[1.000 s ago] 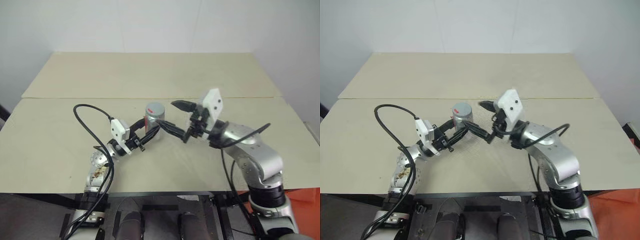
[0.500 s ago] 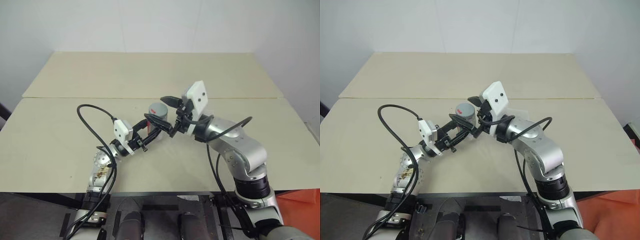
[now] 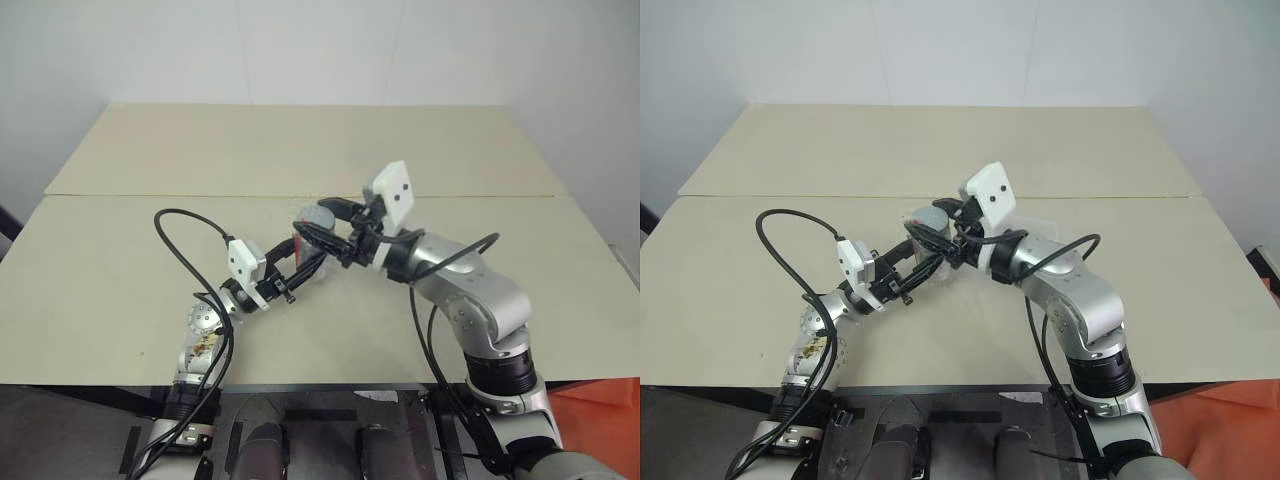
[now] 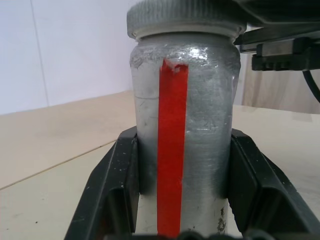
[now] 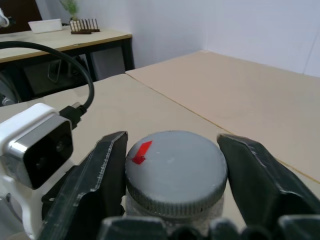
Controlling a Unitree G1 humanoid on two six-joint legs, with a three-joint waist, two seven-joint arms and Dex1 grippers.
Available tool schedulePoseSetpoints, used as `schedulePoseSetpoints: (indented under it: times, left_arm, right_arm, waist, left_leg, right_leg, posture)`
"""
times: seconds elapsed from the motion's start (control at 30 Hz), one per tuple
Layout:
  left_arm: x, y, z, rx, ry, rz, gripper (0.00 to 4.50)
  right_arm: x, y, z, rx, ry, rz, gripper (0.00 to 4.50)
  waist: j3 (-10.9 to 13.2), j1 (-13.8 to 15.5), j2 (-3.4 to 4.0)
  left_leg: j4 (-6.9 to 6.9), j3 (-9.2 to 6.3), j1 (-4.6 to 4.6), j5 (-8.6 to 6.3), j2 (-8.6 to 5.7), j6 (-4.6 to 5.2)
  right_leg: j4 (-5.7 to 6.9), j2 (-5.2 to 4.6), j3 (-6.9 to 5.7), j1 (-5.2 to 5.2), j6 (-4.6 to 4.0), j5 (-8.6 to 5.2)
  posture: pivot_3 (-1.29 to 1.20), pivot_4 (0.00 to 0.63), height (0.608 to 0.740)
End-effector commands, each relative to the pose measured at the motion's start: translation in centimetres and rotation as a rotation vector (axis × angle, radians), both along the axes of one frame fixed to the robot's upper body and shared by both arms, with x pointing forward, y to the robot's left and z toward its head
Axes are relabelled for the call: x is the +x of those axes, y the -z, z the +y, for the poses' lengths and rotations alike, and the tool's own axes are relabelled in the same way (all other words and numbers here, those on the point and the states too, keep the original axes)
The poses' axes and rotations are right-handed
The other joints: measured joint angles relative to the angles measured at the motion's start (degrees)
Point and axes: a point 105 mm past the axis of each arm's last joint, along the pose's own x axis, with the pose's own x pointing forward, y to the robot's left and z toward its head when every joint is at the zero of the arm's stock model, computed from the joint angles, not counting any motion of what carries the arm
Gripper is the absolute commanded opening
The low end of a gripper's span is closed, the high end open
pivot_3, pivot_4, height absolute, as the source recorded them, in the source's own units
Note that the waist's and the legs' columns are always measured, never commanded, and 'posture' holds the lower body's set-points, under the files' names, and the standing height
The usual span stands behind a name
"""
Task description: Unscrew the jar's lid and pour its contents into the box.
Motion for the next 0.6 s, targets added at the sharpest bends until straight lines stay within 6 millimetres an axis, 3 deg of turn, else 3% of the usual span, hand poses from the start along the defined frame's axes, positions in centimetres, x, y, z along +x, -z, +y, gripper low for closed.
schedulePoseSetpoints:
  times: [0.03, 0.33, 0.6]
  left_arm:
    - [-0.3, -0.7, -0.2, -0.005, 0.012, -0.041, 1.99]
    - [-0.7, -0.8, -0.2, -0.002, 0.047, -0.034, 1.99]
    - [-3.0, -0.8, -0.4, 0.023, 0.217, 0.011, 1.99]
  right_arm:
    - [-0.4, -1.6, -0.1, 0.02, -0.005, -0.059, 2.74]
    - [-0.3, -1.3, -0.4, -0.001, -0.029, -0.067, 2.74]
    - [-0.3, -1.4, -1.7, -0.066, -0.198, -0.092, 2.74]
  waist:
    - [0.0, 0.0, 0.0]
    - [0.0, 0.0, 0.0]
    - [0.0, -0.1, 0.0]
  left_leg:
    - [0.0, 0.0, 0.0, 0.0, 0.0, 0.0]
    - [0.0, 0.0, 0.0, 0.0, 0.0, 0.0]
    - [0.0, 0.0, 0.01, 0.0, 0.02, 0.0]
  right_leg:
    - [0.0, 0.0, 0.0, 0.0, 0.0, 0.0]
    - [0.0, 0.0, 0.0, 0.0, 0.0, 0.0]
    - [-0.01, 0.01, 0.0, 0.0, 0.0, 0.0]
  posture:
    - [0.0, 0.15, 0.74]
    - [0.0, 0.15, 0.74]
    - [0.0, 0.15, 0.74]
